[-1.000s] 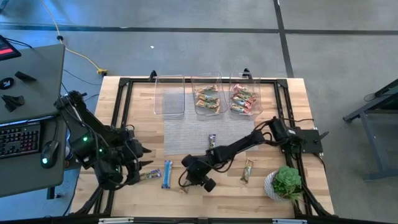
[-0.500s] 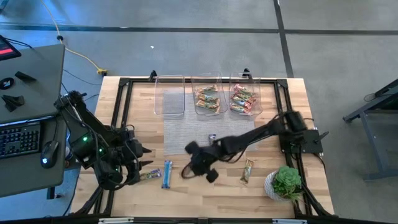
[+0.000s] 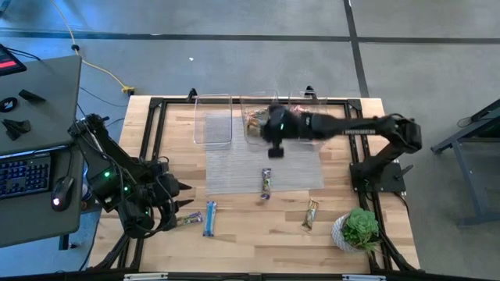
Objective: Pick and place Granola Bars by type
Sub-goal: Put the orange granola bar into the middle transparent bin
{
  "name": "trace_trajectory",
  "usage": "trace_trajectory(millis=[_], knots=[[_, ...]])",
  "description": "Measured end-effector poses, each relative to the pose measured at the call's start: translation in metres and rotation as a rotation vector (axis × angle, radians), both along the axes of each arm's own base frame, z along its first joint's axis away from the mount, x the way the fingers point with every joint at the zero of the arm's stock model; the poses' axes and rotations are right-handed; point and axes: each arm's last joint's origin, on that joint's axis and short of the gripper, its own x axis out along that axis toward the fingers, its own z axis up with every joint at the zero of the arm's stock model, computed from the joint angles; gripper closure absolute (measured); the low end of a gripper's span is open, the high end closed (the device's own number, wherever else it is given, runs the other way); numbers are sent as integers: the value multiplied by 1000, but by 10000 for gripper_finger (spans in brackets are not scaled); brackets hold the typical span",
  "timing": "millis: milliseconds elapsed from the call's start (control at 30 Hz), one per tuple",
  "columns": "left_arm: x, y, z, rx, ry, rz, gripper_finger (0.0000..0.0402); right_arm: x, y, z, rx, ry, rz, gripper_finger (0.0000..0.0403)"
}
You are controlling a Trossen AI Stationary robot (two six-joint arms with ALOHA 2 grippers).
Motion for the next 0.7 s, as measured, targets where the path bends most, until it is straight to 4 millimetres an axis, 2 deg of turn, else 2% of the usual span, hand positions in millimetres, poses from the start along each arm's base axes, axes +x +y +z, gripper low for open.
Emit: trace_trajectory(millis=[67, 133, 267, 367, 533, 700], knots=[[0, 0, 0, 4, 1, -3, 227, -8, -31, -17, 64, -75, -73, 328], [0, 0, 0, 5, 1, -4, 227, -15, -53, -39, 151, -146, -84, 327], [0, 0, 0, 5, 1, -4, 227, -24, -76, -71, 259, -252, -77, 326], [0, 0, 0, 5, 1, -5, 227, -25, -79, -87, 286, -223, -103, 325], [0, 0, 0, -1, 1, -1, 227, -17, -70, -103, 284, -170, -106, 324], [0, 0, 0, -6, 7, -5, 227, -12, -61, -109, 268, -145, -91, 306]])
